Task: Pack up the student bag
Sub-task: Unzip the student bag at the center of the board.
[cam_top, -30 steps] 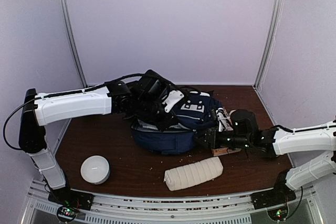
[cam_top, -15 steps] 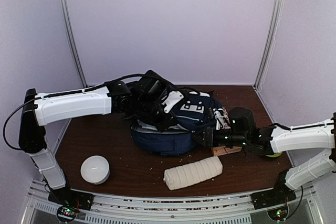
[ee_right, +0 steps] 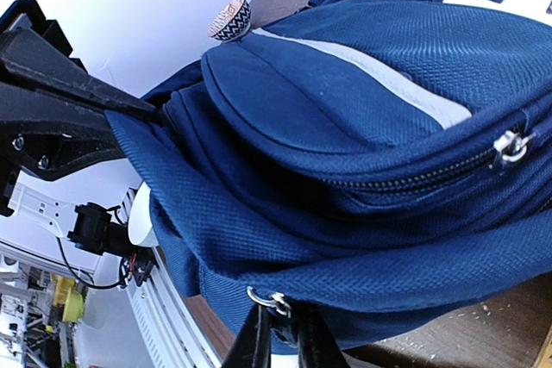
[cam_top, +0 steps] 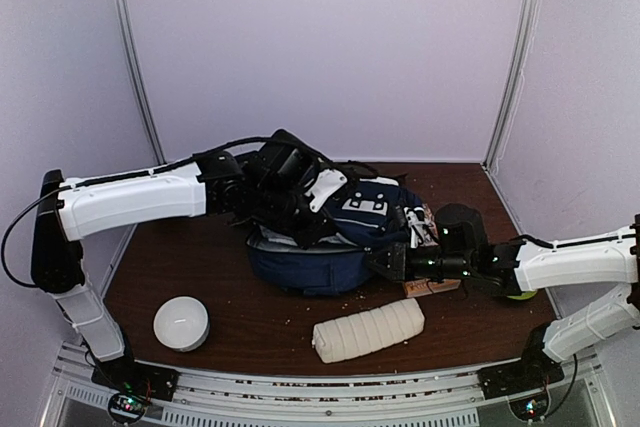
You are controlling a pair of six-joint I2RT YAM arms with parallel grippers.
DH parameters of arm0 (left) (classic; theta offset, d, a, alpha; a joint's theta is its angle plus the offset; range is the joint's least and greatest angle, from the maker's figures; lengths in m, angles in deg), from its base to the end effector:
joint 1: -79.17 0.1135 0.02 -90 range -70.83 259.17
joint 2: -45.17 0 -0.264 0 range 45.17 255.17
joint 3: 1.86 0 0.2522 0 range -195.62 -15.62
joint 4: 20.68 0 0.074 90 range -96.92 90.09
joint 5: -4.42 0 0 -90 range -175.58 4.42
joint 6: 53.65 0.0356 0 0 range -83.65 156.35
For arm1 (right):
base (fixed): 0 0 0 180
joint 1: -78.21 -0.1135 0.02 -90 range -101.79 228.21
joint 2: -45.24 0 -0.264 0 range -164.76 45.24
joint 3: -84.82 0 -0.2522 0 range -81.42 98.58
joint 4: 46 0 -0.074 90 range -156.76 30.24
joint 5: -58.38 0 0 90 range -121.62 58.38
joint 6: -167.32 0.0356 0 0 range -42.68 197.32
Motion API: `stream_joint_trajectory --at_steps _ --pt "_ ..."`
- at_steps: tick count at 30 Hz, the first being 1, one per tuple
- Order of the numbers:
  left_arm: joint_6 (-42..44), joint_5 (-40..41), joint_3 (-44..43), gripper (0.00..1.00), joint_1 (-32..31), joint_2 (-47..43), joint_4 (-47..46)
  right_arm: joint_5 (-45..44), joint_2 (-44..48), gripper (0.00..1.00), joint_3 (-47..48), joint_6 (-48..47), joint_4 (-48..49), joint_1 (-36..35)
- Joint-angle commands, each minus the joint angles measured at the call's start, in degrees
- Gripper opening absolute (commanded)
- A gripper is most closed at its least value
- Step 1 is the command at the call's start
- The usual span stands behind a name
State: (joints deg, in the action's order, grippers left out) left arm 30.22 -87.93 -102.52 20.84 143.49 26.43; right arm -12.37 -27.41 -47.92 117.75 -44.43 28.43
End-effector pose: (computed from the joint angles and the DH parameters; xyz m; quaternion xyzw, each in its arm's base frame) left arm 0.2025 -0.3310 0.3079 0.4131 0.8253 -0.2211 0.3151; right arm 0.1638 0.2119 0.2139 -0.1583 0.8158 0.4802 0.2807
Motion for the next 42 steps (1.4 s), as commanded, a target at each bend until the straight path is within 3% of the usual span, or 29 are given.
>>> stream_joint_trajectory --at_steps 1,6,11,18,27,31,32,37,39,42 --pt "-0.7 0.5 -0.7 0.00 -0.2 -3.9 -3.5 -0.3 0.4 0.09 0.0 -0.2 0.4 0.0" --pt "-0.8 0.7 -0.2 0.00 -0.2 -4.1 -3.5 -1.2 1.5 0.00 -0.3 -0.9 -1.1 0.0" --pt "-0.7 1.7 0.3 0.00 -0.2 -4.0 -3.5 -4.4 3.3 0.00 -0.3 -2.1 -5.2 0.0" --pt "-0.6 5.1 2.6 0.00 -0.2 -5.7 -2.4 -15.9 5.6 0.00 -2.2 0.0 -14.0 3.3" --pt "-1.3 6.5 7.6 0.00 -0.2 -8.9 -2.9 -17.6 0.4 0.00 -1.2 4.3 -14.0 6.4" --pt "-1.5 5.8 8.0 0.00 -0.2 -9.1 -3.5 -12.8 -1.1 0.00 -0.4 4.0 -10.4 6.5" --pt "-1.5 5.7 8.1 0.00 -0.2 -9.0 -3.6 -12.1 -0.6 0.02 -0.3 3.8 -10.4 6.5" --pt "-1.7 5.5 8.9 0.00 -0.2 -9.0 -4.7 -12.7 6.0 0.44 1.1 2.5 -14.2 6.6" --pt "-1.7 5.2 9.1 0.00 -0.2 -8.8 -5.2 -14.2 8.8 0.53 1.4 3.6 -15.1 6.8" --pt "-1.6 5.1 8.9 0.00 -0.2 -8.3 -5.6 -16.7 9.6 0.57 3.0 7.8 -17.3 8.1"
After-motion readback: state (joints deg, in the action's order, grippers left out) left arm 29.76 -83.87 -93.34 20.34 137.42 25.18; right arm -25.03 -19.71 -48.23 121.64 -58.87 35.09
